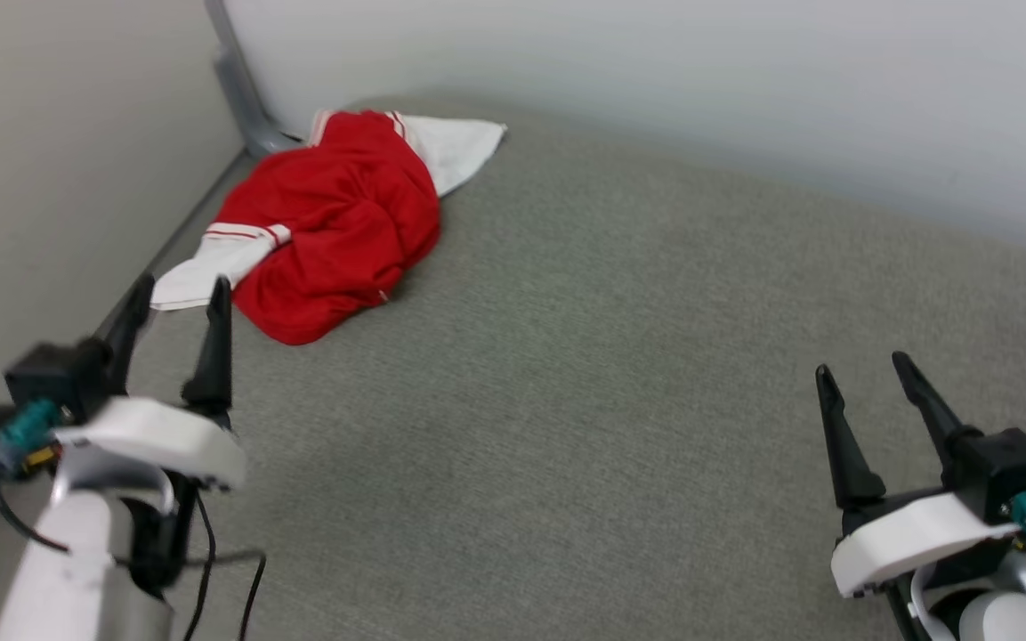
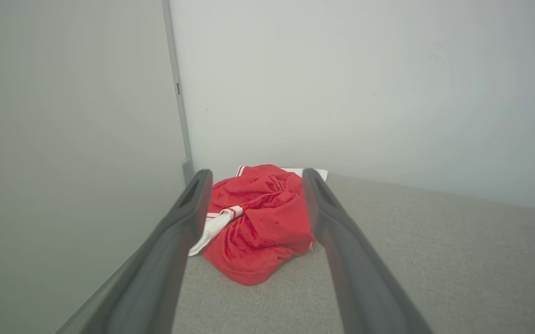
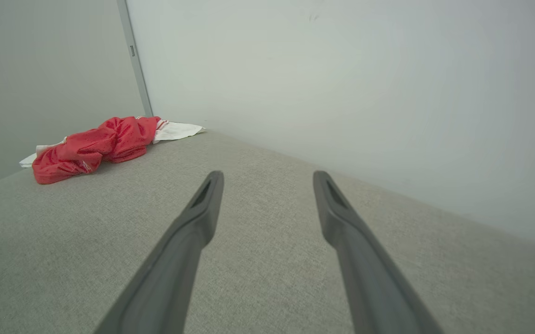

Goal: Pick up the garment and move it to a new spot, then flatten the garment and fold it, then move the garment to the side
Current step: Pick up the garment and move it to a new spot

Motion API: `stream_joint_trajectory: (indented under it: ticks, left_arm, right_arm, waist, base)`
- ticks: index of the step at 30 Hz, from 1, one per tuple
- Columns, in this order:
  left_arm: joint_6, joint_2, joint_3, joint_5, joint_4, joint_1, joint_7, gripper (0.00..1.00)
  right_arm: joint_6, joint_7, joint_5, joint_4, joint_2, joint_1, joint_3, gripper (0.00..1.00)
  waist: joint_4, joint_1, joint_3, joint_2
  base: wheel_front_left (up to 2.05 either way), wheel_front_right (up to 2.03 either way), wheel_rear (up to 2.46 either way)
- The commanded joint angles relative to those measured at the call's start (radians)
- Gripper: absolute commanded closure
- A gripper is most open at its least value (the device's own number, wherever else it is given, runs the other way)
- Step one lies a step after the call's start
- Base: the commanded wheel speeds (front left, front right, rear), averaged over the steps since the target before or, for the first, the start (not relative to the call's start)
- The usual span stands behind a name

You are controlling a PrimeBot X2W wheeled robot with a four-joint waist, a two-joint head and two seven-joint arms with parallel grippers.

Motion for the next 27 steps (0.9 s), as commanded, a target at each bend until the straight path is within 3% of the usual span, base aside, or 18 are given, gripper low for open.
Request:
stream_joint_trajectory:
  ticks: [1,8,11,21,27]
  left_arm:
    - [-0.008,0.018,0.000,-0.014,0.009,-0.046,0.014,0.00]
    - [-0.022,0.142,-0.031,-0.127,0.087,-0.245,0.107,0.00]
    - [-0.023,0.222,-0.084,-0.205,0.119,-0.329,0.180,0.00]
    - [-0.023,0.491,-0.305,-0.529,0.282,-0.537,0.548,0.00]
    - [-0.023,0.571,-0.381,-0.659,0.365,-0.600,0.674,0.00]
  right_arm:
    - [-0.001,0.003,-0.011,-0.008,-0.003,-0.024,-0.003,0.00]
    - [-0.001,0.024,-0.021,-0.034,-0.003,-0.094,-0.023,0.00]
    - [-0.001,0.029,-0.033,-0.053,-0.003,-0.120,-0.029,0.00]
    - [-0.001,0.030,-0.061,-0.100,-0.003,-0.190,-0.013,0.00]
    - [-0.001,0.026,-0.062,-0.110,-0.003,-0.213,-0.011,0.00]
  waist:
    - [-0.043,-0.0001,0.058,0.0000]
    - [-0.116,-0.0001,0.192,0.0000]
    - [-0.145,-0.0001,0.254,0.0000]
    - [-0.221,-0.0001,0.412,0.0000]
    - [-0.257,-0.0001,0.479,0.0000]
  base:
    - [0.00,0.00,0.00]
    - [0.00,0.00,0.00]
    - [0.00,0.00,0.00]
    - [0.00,0.00,0.00]
    - [0.00,0.00,0.00]
